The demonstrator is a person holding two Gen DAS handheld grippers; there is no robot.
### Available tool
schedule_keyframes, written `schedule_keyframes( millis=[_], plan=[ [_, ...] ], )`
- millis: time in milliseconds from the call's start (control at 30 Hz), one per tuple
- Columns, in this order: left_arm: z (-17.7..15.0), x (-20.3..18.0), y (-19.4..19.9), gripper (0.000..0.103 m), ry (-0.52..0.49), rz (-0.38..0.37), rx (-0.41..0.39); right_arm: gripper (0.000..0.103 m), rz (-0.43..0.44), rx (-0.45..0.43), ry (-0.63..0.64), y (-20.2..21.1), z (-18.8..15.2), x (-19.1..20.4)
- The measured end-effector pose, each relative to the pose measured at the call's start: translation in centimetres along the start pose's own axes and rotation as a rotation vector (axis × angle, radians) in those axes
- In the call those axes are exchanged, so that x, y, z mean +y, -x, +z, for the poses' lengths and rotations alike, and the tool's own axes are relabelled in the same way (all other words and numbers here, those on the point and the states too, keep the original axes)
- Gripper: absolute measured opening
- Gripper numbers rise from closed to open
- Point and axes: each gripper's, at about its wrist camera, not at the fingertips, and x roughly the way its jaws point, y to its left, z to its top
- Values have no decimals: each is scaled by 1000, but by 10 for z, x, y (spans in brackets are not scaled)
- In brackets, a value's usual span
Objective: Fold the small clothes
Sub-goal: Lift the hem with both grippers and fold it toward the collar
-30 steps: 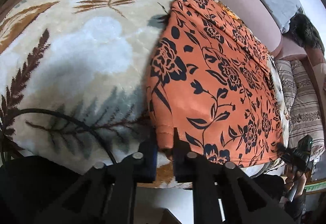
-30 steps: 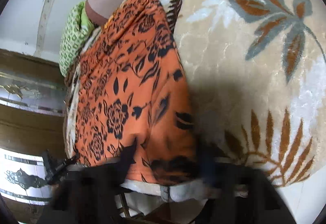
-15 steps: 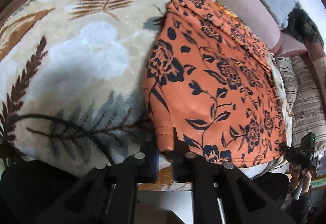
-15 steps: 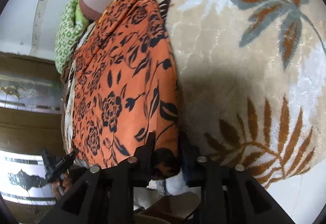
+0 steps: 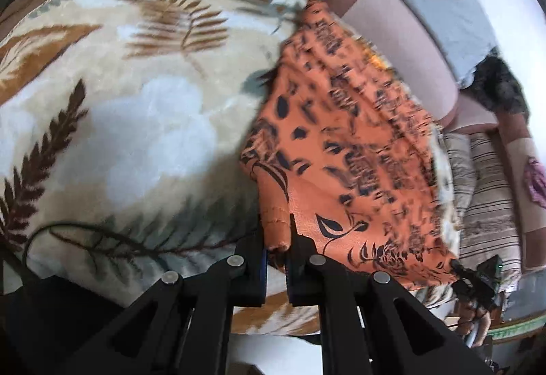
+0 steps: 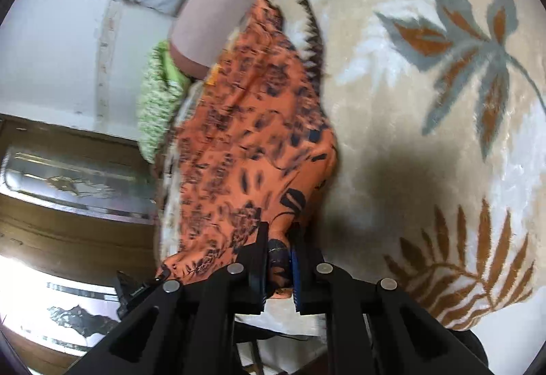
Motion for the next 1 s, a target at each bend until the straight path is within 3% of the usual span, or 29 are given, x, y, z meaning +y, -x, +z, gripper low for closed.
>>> schedule_keyframes(
  millis=[200,367,500,533,600,633,700,767,800,867,933,967,1000],
  plan=[
    [1,-2,12,8,-51,-5,-22,12,2,-35,14,12,4,-1],
    [-6,3,-13,10,-82,81,38,15,-178,12,18,4,7,-17],
    [-13,-3,-22,30,-138,167,30,15,-169,59,3,-8,8,-28],
    [-13,-5,-20,45,-148,170,15,15,-157,68,12,-11,7,-26],
    [-11,-6,-16,63,-158,182,-12,16,-163,83,34,-17,6,-24],
    [-9,-5,-16,64,-158,191,-26,16,-162,89,32,-19,6,-27],
    [-6,0,-15,63,-140,191,-36,16,-136,96,11,-20,7,-29],
    [-4,5,-20,46,-117,169,-10,16,-101,108,19,-19,5,-27],
    [-4,6,-20,25,-114,167,-4,16,-77,108,26,-17,2,-23],
    [-4,7,-18,23,-108,135,6,16,-33,87,41,-10,-1,-19],
    [-4,10,-18,24,-97,119,8,31,-79,78,41,-10,0,-22],
    [-3,11,-20,24,-94,116,18,57,-116,85,29,-13,1,-25],
    [-3,12,-19,24,-93,113,25,65,-117,92,12,-16,1,-26]
  ],
)
